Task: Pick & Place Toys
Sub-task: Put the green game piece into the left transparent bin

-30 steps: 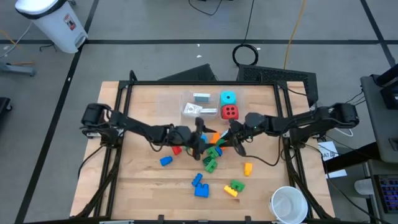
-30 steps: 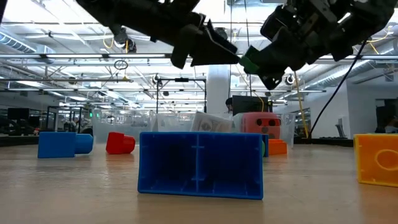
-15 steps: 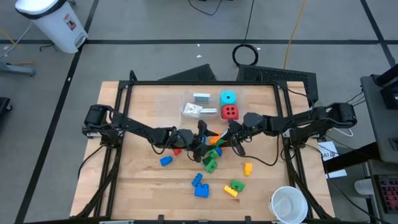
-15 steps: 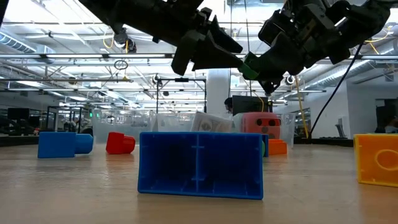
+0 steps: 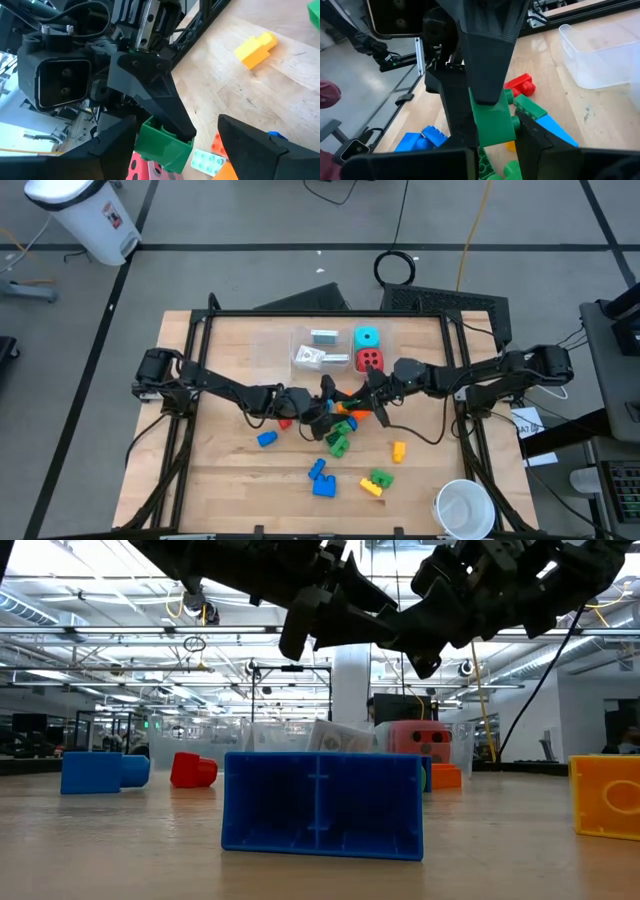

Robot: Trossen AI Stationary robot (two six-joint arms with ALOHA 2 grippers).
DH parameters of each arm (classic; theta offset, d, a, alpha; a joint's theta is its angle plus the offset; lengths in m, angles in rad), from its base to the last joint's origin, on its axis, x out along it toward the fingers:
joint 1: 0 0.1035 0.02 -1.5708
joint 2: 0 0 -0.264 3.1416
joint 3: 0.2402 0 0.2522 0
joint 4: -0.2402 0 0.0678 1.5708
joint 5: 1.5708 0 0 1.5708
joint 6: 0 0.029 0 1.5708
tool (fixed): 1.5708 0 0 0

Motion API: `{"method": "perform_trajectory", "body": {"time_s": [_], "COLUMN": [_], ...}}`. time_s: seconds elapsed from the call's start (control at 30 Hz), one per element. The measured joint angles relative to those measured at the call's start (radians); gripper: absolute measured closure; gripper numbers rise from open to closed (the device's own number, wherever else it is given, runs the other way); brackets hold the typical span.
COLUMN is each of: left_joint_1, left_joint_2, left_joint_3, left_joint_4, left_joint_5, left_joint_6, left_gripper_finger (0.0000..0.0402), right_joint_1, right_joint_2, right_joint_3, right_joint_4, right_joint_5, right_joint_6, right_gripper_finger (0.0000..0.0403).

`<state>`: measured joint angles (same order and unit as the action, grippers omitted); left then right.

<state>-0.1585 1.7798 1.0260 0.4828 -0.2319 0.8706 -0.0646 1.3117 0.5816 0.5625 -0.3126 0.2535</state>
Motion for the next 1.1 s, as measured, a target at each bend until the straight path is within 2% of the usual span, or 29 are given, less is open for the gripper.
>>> {"method": "perform_trajectory", "body": {"time_s": [0.13, 0.4, 0.53, 0.63, 0.77, 0.93, 1.1], "left_joint_1": [0.001, 0.024, 0.032, 0.031, 0.013, -0.012, -0.018], "left_joint_2": [0.0, 0.0, -0.001, -0.001, -0.003, -0.04, -0.116], "left_joint_3": [0.0, -0.002, -0.002, -0.002, -0.002, -0.004, -0.004], "left_joint_4": [0.0, -0.008, -0.009, -0.009, -0.002, -0.012, -0.075], "left_joint_5": [0.005, 0.024, 0.059, 0.043, -0.019, -0.106, -0.222], "left_joint_6": [0.038, 0.053, 0.055, 0.043, -0.004, -0.083, -0.187], "left_gripper_finger": [0.0138, 0.0254, 0.0254, 0.0254, 0.0254, 0.0254, 0.0254], "right_joint_1": [0.0, 0.007, 0.019, 0.022, 0.022, 0.021, -0.002], "right_joint_2": [0.0, 0.0, 0.0, 0.0, 0.0, -0.009, -0.074], "right_joint_3": [0.0, -0.002, -0.003, -0.003, -0.003, 0.0, -0.003], "right_joint_4": [-0.003, -0.023, -0.013, -0.007, -0.004, 0.006, -0.05], "right_joint_5": [-0.007, -0.006, -0.004, -0.002, 0.004, 0.004, -0.023], "right_joint_6": [0.023, 0.068, 0.07, 0.068, 0.064, 0.061, 0.011], "right_gripper_finger": [0.0353, 0.0353, 0.0353, 0.0344, 0.0305, 0.0225, 0.0145]}}
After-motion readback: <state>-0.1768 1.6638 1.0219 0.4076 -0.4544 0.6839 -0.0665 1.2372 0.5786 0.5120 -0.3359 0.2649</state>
